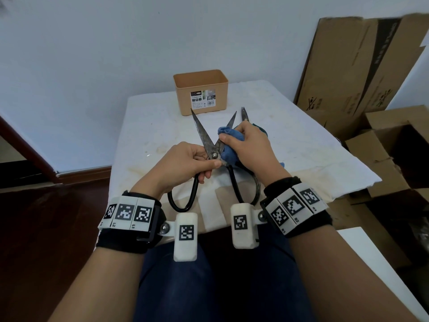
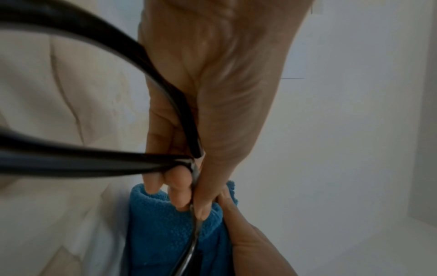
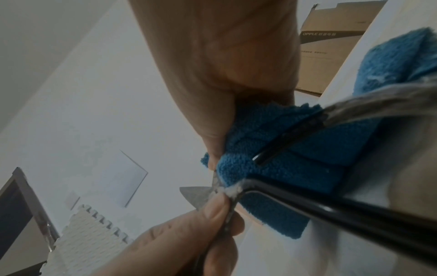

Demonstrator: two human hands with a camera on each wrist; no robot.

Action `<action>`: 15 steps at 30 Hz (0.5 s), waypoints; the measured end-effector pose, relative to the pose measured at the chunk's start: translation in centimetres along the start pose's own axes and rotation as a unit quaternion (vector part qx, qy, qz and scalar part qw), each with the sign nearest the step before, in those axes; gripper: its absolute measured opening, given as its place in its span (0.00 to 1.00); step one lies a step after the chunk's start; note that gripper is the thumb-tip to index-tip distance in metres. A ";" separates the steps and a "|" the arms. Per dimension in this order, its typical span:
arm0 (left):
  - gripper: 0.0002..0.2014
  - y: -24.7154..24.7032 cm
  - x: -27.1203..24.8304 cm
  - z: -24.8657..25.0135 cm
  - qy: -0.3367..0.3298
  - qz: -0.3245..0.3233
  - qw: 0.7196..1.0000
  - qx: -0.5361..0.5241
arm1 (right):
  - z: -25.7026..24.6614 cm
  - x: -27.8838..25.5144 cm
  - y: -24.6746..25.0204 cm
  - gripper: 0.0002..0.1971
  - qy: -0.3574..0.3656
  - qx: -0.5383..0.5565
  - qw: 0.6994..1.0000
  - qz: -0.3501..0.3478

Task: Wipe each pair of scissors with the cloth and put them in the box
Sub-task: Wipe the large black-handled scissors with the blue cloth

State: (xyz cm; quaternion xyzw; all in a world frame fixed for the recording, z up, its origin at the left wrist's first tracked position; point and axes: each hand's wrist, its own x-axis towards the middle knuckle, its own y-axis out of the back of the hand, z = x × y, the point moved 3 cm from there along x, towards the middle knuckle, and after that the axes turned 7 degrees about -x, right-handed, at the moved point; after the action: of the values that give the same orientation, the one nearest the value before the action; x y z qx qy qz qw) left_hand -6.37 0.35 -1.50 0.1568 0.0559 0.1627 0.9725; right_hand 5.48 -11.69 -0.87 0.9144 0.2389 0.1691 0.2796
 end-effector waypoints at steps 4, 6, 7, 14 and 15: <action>0.17 0.0 0.0 -0.1 -0.003 0.001 1.000 0.010 | -0.2 0.3 0.5 0.15 -0.001 0.002 1.000 0.007; 0.18 -0.1 0.0 -0.1 -0.004 0.001 1.000 0.010 | -0.2 0.5 0.7 0.14 -0.002 0.009 1.000 0.009; 0.17 -0.1 0.0 -0.2 -0.003 0.000 1.000 0.010 | -0.2 0.5 0.8 0.14 -0.004 0.010 1.000 0.010; 0.15 0.0 0.1 -0.4 0.017 -0.016 1.000 -0.014 | 0.6 0.5 0.8 0.13 -0.038 0.093 0.995 0.019; 0.14 0.1 0.1 -0.4 0.021 -0.016 1.000 -0.018 | 0.7 0.5 1.1 0.11 -0.048 0.105 0.993 0.038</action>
State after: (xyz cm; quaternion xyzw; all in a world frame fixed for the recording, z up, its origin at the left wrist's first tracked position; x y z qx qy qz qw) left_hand -6.33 0.54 -1.83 0.1353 0.0755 0.1515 0.9762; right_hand 6.54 -12.55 -0.67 0.9543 0.2063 0.1093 0.1863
